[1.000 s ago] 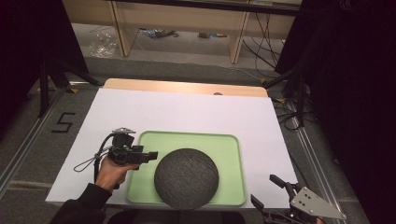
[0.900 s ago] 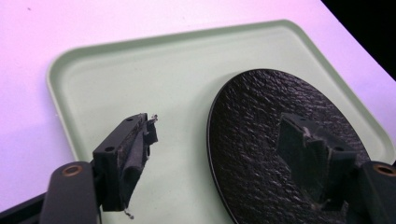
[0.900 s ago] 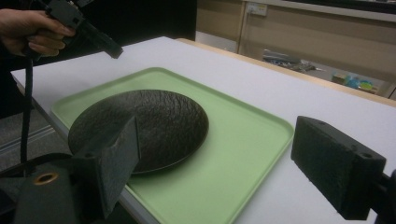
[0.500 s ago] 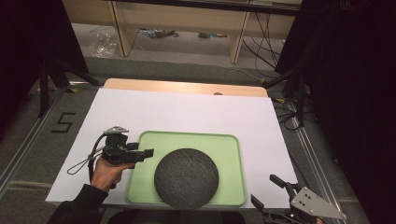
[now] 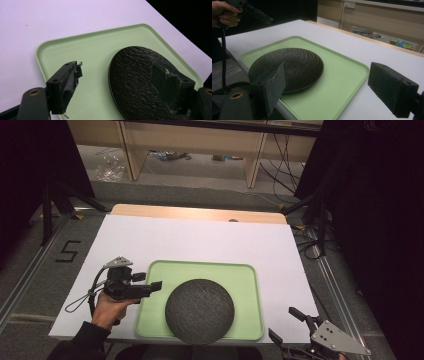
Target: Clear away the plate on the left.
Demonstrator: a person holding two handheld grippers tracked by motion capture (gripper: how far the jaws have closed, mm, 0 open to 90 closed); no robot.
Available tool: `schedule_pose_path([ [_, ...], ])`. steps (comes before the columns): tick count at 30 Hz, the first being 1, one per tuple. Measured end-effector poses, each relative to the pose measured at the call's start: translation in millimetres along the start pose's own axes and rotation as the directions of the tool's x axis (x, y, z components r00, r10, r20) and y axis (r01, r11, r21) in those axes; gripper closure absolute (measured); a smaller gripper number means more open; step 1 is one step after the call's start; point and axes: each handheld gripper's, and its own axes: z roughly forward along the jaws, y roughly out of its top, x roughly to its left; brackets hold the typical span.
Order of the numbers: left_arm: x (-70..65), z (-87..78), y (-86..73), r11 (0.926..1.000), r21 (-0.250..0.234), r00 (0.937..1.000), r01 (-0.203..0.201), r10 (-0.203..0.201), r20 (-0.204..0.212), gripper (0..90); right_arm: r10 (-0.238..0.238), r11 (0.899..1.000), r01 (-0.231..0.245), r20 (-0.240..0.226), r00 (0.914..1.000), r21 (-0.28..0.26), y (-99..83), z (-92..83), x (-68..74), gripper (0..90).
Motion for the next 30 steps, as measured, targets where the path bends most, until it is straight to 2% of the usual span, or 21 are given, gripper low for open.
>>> schedule_pose_path([
  [3, -3.0, -3.8, -1.5, 0.9994, -0.004, 0.9993, -0.033, 0.033, -0.016, 21.4, 0.013, 1.0, -0.012, -0.009, 0.9999, 0.008, 0.1, -0.3, 0.9, 16.3],
  [6, -4.9, -6.5, -3.2, 0.9977, -0.01, 0.9976, -0.066, 0.066, -0.019, 21.1, -0.002, 1.0, 0.002, 0.001, 1.0, -0.001, 0.1, 0.1, 0.1, 16.3],
  [13, -6.6, -12.7, -7.4, 0.9973, -0.017, 0.9974, -0.071, 0.071, -0.018, 20.8, -0.002, 1.0, 0.002, 0.0, 1.0, -0.001, 0.0, 0.1, 0.1, 16.3],
  [16, -7.2, -16.2, -8.5, 0.9958, -0.021, 0.9959, -0.089, 0.088, -0.021, 20.8, -0.002, 1.0, 0.002, -0.001, 1.0, -0.002, 0.0, 0.3, 0.1, 16.3],
  [17, -8.2, -17.1, -9.2, 0.9968, -0.021, 0.9969, -0.077, 0.077, -0.018, 20.7, 0.012, 1.0, -0.012, -0.009, 0.9999, 0.008, 0.0, 0.0, 1.1, 16.3],
  [18, -8.4, -18.3, -9.5, 0.9958, -0.024, 0.9959, -0.089, 0.088, -0.018, 20.7, 0.011, 1.0, -0.011, -0.008, 0.9999, 0.008, 0.0, 0.0, 1.1, 16.3],
  [19, -8.9, -19.3, -10.3, 0.9963, -0.023, 0.9965, -0.082, 0.082, -0.018, 20.7, 0.02, 1.0, -0.02, -0.018, 0.9996, -0.022, -0.9, 2.7, 1.6, 16.3],
  [23, -10.4, -22.6, -12.9, 0.9955, -0.023, 0.9954, -0.092, 0.091, -0.028, 20.5, 0.021, 1.0, -0.021, -0.018, 0.9996, -0.021, -0.9, 2.8, 1.8, 16.2],
  [25, -10.8, -24.0, -14.3, 0.9931, -0.021, 0.9928, -0.116, 0.115, -0.032, 20.4, 0.011, 1.0, -0.011, -0.013, 0.9999, -0.007, -0.3, 1.4, 1.3, 16.2],
  [26, -12.1, -24.7, -15.4, 0.9936, -0.017, 0.9931, -0.112, 0.111, -0.037, 20.3, 0.016, 1.0, -0.016, -0.013, 0.9998, -0.016, -0.7, 2.2, 1.7, 16.2],
  [29, -14.8, -26.5, -17.6, 0.9917, -0.018, 0.991, -0.128, 0.127, -0.042, 20.0, 0.001, 1.0, -0.001, -0.005, 1.0, 0.002, 0.1, 0.2, 0.9, 16.2],
  [30, -15.6, -28.0, -17.7, 0.9903, -0.009, 0.9892, -0.138, 0.138, -0.049, 20.0, -0.003, 1.0, 0.003, -0.002, 1.0, -0.011, -0.2, 1.1, 0.7, 16.2],
])
